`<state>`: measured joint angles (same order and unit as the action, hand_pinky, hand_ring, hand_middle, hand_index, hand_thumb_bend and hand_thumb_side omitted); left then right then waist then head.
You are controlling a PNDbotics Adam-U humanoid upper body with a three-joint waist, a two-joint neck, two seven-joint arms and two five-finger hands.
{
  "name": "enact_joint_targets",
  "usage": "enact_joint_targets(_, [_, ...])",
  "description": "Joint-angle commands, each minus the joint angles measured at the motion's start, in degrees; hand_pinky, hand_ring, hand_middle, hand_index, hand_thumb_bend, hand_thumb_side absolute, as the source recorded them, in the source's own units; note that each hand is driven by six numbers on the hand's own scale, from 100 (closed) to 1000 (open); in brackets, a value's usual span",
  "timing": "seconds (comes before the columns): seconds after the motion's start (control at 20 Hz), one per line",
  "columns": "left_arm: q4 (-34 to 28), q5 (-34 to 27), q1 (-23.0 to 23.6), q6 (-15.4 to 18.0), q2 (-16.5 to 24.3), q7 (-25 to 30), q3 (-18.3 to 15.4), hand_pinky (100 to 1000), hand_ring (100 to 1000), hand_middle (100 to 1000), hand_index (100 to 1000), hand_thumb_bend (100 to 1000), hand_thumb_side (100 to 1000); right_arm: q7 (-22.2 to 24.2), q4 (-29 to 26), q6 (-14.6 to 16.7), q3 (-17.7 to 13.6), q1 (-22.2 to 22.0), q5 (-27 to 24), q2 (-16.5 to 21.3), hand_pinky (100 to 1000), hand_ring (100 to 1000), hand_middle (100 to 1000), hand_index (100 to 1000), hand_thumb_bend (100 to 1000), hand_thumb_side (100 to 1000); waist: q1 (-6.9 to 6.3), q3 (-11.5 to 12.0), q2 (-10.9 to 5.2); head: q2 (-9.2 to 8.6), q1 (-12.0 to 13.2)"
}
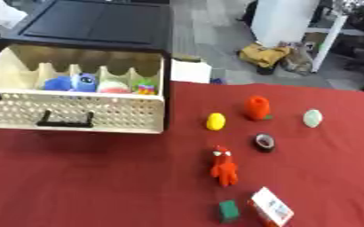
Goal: Pick up objects from table and place into drawer.
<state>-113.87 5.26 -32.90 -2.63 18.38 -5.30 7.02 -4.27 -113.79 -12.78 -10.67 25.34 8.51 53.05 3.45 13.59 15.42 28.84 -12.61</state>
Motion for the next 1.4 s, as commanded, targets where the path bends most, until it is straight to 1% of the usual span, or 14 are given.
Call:
enact_joint_targets(0.05, [-0.7,1.1,-0.8,0.3,2.0,-0.8,-0.9,408,341,391,762,100,1000,-3.1,-0.8,2.8,-2.6,-1.5,-3.2,0.4,540,667,524,746,100,655,-0.46,-0.5,-0.79,0.57,0.7])
enact_joint_targets(0.15, [-0.7,2.0,-0.9,0.6,2.7,-1.4,-1.1,408,342,392,763,100,1000,-4.9,-0.8,4.7,-3.3,-3.1,-5.1,-0.4,539,667,525,744,100,655,-0.77,-1.1,-0.76,0.73,1.0])
enact_joint_targets(0.25, [-0.7,3.1,-1.1,0.9,3.6,-1.9,-1.3,407,343,394,765,100,1000,-6.8,-0.8,6.5,-3.9,-4.6,-6.9,-1.2,543,668,525,742,100,676,-1.04,-1.6,-0.7,0.91,1.4])
enact_joint_targets(0.4, [-0.7,4.3,-1.2,1.2,5.0,-2.9,-1.5,406,343,394,767,100,1000,-9.6,-0.8,9.4,-4.5,-7.3,-9.8,-2.9,542,665,533,753,100,745,-1.41,-2.4,-0.59,1.13,2.4])
enact_joint_targets(0.45, [-0.7,4.5,-1.2,1.2,5.3,-3.3,-1.5,405,344,394,767,100,1000,-10.5,-0.8,10.3,-4.6,-8.3,-10.5,-3.5,540,656,530,753,100,855,-1.51,-2.7,-0.51,1.15,2.7])
enact_joint_targets(0.5, [-0.7,4.6,-1.2,1.2,5.6,-3.7,-1.7,405,344,395,767,100,1000,-11.4,-0.8,11.2,-4.7,-9.5,-10.8,-4.2,541,653,531,756,100,924,-1.62,-2.9,-0.41,1.14,3.2])
enact_joint_targets(0.55, [-0.7,4.6,-1.1,1.2,5.9,-4.1,-1.7,405,343,394,768,100,1000,-12.3,-0.8,12.1,-4.6,-10.8,-10.6,-5.0,543,651,536,761,100,977,-1.73,-3.1,-0.29,1.17,3.6])
enact_joint_targets(0.6, [-0.7,4.5,-1.0,1.2,6.0,-4.4,-1.7,405,344,395,769,100,1000,-13.2,-0.8,12.9,-4.3,-12.0,-10.4,-5.8,545,652,539,763,100,1000,-1.83,-3.2,-0.21,1.23,3.9])
enact_joint_targets(0.8, [-0.7,4.6,-0.7,1.4,6.8,-5.2,-1.7,406,343,395,770,100,1000,-16.3,-0.8,16.0,-2.7,-15.3,-11.1,-9.4,551,654,549,771,100,1000,-2.23,-3.6,0.13,1.47,5.4])
enact_joint_targets(1.05, [-0.7,5.8,-0.7,2.0,8.6,-5.5,-1.7,403,343,396,773,100,1000,-20.2,-0.8,20.0,-0.6,-17.9,-10.8,-13.3,553,653,553,772,100,1000,-2.66,-3.7,0.48,2.25,7.2])
enact_joint_targets(1.2, [-0.7,7.7,-0.7,2.6,10.8,-5.8,-1.9,401,346,400,777,100,1000,-22.6,-0.8,22.3,0.6,-19.4,-9.7,-15.1,554,651,551,771,100,1000,-2.92,-3.8,0.62,2.66,8.3])
enact_joint_targets(1.4, [-0.7,10.6,-1.1,3.6,15.3,-4.8,-2.0,394,352,416,792,100,1000,-25.6,-0.8,25.4,2.0,-21.2,-7.9,-16.6,556,652,549,767,100,997,-3.28,-3.8,0.61,3.21,8.7])
